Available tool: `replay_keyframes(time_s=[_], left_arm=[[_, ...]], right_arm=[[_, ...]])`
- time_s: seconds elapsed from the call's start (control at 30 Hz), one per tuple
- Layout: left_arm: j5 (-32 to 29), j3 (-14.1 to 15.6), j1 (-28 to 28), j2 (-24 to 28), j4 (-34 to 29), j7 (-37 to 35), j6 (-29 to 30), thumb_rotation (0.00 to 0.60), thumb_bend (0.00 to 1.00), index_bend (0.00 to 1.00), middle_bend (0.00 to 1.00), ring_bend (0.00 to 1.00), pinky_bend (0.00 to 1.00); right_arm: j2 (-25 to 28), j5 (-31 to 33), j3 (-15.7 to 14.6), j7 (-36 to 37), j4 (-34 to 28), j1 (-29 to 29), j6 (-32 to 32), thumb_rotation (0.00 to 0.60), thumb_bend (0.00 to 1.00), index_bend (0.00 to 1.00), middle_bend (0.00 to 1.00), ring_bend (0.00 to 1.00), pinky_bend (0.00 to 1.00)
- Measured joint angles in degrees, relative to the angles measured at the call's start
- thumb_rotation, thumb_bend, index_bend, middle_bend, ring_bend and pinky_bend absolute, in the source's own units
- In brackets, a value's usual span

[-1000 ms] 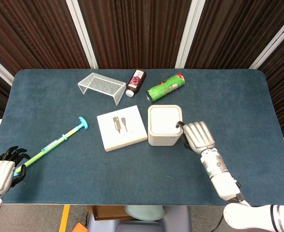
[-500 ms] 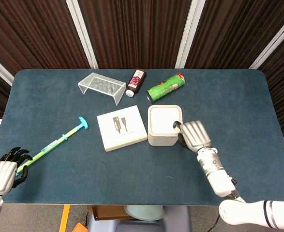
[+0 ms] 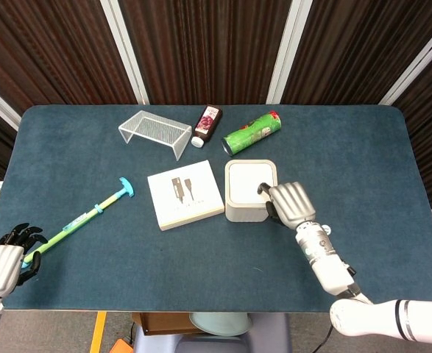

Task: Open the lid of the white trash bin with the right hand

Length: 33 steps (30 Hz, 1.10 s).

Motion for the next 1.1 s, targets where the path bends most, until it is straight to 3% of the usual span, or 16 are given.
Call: replay_keyframes(time_s=[0.5, 0.83, 1.0, 1.1], left_arm=[[0.2, 0.1, 0.0, 0.2, -0.1, -0.4, 0.1, 0.600, 0.61, 0.41, 0.26, 0.15, 0.32], [-0.1, 0.1, 0.0, 0.6, -0.5, -1.6, -0.5, 0.600, 0.61, 0.41, 0.26, 0.15, 0.32], [-0.1, 0.0, 0.2, 0.4, -0.5, -0.4, 0.2, 0.600, 0.61, 0.41, 0.26, 0.15, 0.32], [0.0, 0.0, 0.2, 0.3, -0.6, -0.4, 0.3, 0.600, 0.61, 0.41, 0.26, 0.15, 0.32]], right_arm=[[-0.7, 1.1, -1.3, 0.2, 1.4, 0.8, -0.6, 0.600, 0.68, 0.47, 0.89, 0.87, 0.76], [3.0, -8.9, -2.6, 2.2, -5.4, -3.3, 6.5, 0.600, 0.67, 0.43, 0.89, 0.87, 0.76], [7.3, -17.3, -5.1, 2.8, -9.0, -8.8, 14.0, 0.600, 0.41, 0.41, 0.89, 0.87, 0.76], [9.6, -22.7, -7.1, 4.0, -8.9, -12.7, 18.4, 0.600, 0.31, 0.41, 0.89, 0.87, 0.76]])
